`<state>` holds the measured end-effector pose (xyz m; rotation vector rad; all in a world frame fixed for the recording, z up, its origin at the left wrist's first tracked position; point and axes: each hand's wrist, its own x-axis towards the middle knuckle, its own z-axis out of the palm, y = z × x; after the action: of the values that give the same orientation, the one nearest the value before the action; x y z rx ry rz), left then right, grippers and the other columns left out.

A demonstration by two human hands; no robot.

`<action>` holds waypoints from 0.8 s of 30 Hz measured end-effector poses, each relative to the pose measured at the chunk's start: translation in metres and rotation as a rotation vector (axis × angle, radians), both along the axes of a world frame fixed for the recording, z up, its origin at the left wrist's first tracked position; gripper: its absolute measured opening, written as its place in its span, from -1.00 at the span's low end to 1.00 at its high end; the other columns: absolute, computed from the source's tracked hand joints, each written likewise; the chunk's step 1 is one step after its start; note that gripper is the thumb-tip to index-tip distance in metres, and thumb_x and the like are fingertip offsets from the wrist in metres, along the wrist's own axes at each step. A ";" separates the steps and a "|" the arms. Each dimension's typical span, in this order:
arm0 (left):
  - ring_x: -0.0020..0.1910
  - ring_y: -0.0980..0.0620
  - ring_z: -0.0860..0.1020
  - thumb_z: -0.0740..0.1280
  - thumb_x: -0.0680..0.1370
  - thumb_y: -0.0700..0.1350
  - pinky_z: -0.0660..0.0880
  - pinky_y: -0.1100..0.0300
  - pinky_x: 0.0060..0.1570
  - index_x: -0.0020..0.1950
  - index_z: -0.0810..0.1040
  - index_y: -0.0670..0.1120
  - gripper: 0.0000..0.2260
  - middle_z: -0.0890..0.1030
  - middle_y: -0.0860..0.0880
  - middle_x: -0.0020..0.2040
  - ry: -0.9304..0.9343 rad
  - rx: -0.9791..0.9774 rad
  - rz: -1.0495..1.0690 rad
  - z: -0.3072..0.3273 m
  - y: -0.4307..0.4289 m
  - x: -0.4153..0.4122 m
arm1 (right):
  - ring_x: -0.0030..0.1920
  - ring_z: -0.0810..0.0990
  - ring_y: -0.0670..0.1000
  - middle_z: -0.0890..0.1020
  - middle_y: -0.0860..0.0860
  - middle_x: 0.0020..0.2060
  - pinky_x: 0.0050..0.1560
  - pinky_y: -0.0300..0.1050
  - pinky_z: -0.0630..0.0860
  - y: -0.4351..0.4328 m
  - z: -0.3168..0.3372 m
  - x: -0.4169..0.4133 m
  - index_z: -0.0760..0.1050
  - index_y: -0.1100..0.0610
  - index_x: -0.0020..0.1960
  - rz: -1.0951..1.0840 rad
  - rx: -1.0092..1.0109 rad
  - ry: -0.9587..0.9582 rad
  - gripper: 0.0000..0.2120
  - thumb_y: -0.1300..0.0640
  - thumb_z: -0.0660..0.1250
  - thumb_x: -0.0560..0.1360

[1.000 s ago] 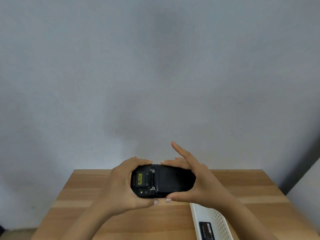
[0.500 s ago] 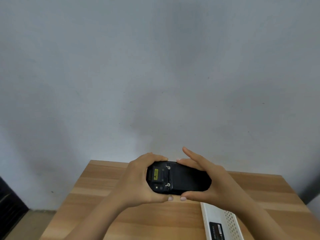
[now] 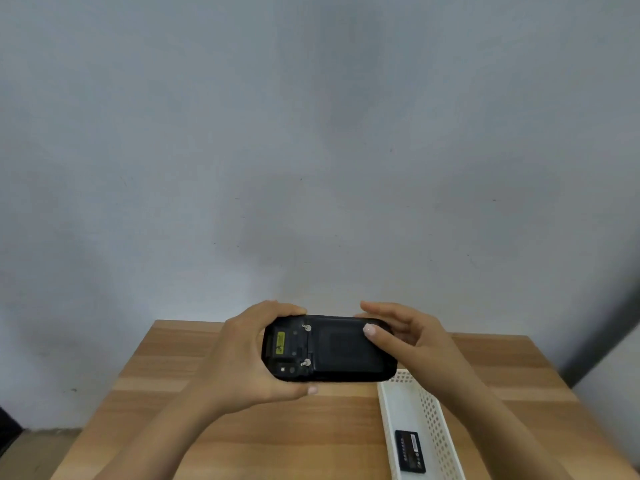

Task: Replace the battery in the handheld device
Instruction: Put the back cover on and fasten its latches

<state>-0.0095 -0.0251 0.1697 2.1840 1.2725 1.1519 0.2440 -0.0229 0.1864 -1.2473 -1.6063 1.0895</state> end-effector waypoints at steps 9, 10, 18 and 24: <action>0.10 0.37 0.52 0.64 0.01 0.12 0.32 0.63 0.03 0.12 0.55 0.18 -0.31 0.53 0.29 0.16 0.015 -0.005 -0.011 0.004 -0.007 0.004 | 0.01 0.71 -0.13 0.74 -0.13 0.01 0.00 -0.20 0.65 -0.002 -0.001 0.003 0.65 -0.07 0.13 -0.028 -0.008 0.008 -0.75 0.11 0.47 0.46; 0.10 0.36 0.52 0.65 0.02 0.10 0.32 0.63 0.03 0.12 0.56 0.17 -0.31 0.53 0.28 0.17 0.019 -0.008 -0.013 0.004 -0.007 0.003 | 0.00 0.72 -0.13 0.74 -0.13 -0.01 -0.01 -0.21 0.65 -0.002 0.000 0.003 0.67 -0.07 0.09 -0.036 -0.002 -0.009 -0.77 0.10 0.48 0.45; 0.07 0.21 0.57 0.68 0.06 0.05 0.42 0.49 0.03 0.13 0.52 0.17 -0.31 0.57 0.20 0.08 0.098 -0.004 -0.080 0.015 0.000 0.005 | -0.05 0.70 -0.21 0.74 -0.19 -0.05 -0.03 -0.26 0.63 0.007 0.020 -0.004 0.65 -0.12 0.09 0.168 -0.008 -0.305 -0.80 -0.05 0.45 0.46; 0.18 0.17 0.54 0.68 0.14 -0.03 0.43 0.30 0.20 0.27 0.50 0.08 -0.27 0.57 0.15 0.17 0.180 0.039 -0.184 0.032 0.013 0.005 | -0.06 0.75 0.03 0.76 0.04 -0.08 -0.03 -0.11 0.64 0.020 0.035 -0.009 0.67 0.01 0.05 0.279 -0.099 -0.228 -0.82 0.00 0.47 0.46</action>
<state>-0.0040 -0.0116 0.2012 2.4221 1.0969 0.9341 0.2348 -0.0029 0.2217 -1.2748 -1.9654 1.2455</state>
